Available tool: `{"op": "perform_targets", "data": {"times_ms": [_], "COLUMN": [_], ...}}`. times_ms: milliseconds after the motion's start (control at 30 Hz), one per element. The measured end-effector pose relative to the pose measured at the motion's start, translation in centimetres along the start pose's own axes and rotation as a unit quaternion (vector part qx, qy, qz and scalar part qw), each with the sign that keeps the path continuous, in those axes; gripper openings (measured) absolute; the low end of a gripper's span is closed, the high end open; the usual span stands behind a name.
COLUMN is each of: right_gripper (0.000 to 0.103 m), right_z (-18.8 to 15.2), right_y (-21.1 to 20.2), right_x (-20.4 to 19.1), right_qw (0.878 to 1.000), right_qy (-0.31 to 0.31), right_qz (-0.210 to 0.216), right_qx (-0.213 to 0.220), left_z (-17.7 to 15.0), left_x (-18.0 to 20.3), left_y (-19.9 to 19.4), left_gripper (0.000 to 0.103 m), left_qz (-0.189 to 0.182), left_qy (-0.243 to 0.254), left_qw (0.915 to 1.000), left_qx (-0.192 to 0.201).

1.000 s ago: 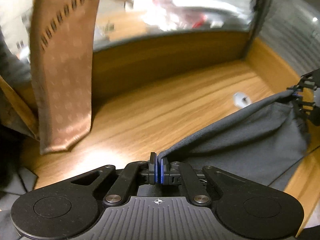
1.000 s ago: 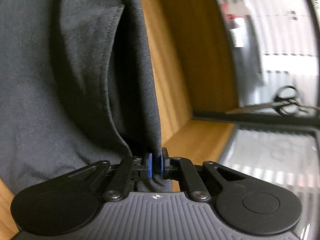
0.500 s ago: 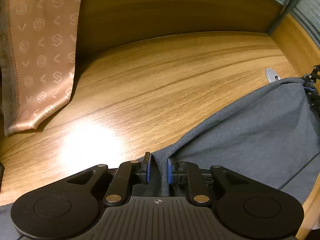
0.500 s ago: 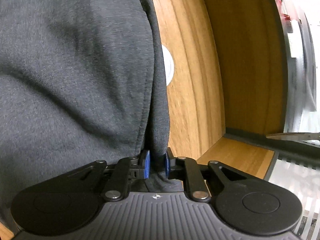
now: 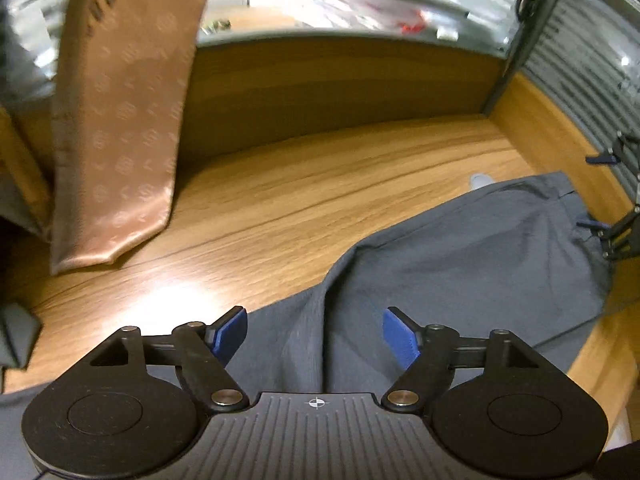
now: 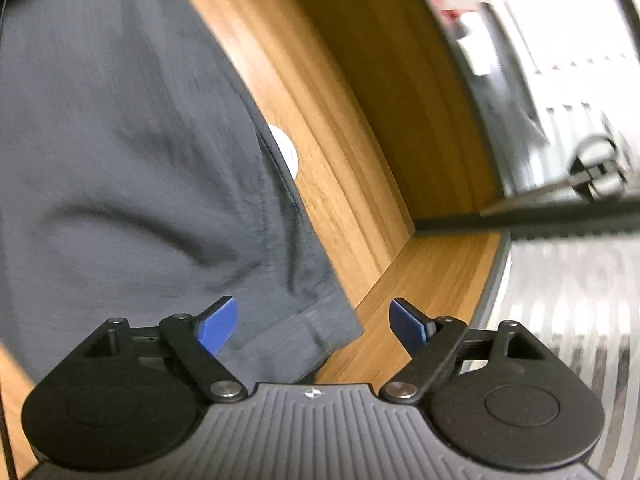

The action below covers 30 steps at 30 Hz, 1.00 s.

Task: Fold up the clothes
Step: 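Open both grippers to lay the trousers on the desk, then move the open left gripper to a trouser leg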

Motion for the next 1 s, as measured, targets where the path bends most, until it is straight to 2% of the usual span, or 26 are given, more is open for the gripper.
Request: {"op": "perform_targets", "data": {"times_ms": [200, 333, 500, 667, 1000], "right_gripper": [0.090, 0.090, 0.091, 0.091, 0.091], "right_z": [-2.8, -4.9, -4.4, -2.4, 3.8], "right_y": [-8.1, -13.9, -17.7, -20.3, -24.1], "right_x": [-1.7, -3.2, -5.4, -9.1, -15.0], "right_qw": [0.993, 0.982, 0.967, 0.959, 0.950], "right_qy": [0.100, 0.161, 0.204, 0.205, 0.139], "right_qz": [0.055, 0.097, 0.143, 0.175, 0.236], "right_qx": [0.016, 0.029, 0.056, 0.089, 0.151], "left_z": [-1.8, -4.8, -9.9, -14.5, -22.3], "left_x": [0.7, 0.4, -0.3, -0.7, -0.4], "left_y": [-5.1, -7.6, -9.9, -11.4, -12.4], "left_gripper": [0.081, 0.084, 0.084, 0.084, 0.084], "left_qz": [0.021, 0.034, 0.071, 0.091, 0.130], "left_qy": [-0.008, -0.037, -0.071, -0.101, -0.108], "left_qw": [0.9993, 0.9978, 0.9943, 0.9902, 0.9853], "left_qx": [0.030, 0.043, 0.037, 0.034, 0.025]}}
Point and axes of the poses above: each gripper's, at about its wrist camera, not at the fingertips, and y roughly the way its jaws point, x to its right, z to its top, the point moved 5 cm from there along y, roughly the way its jaws point, and after that the axes turned 10 degrees about -z, right-handed, at the moved point
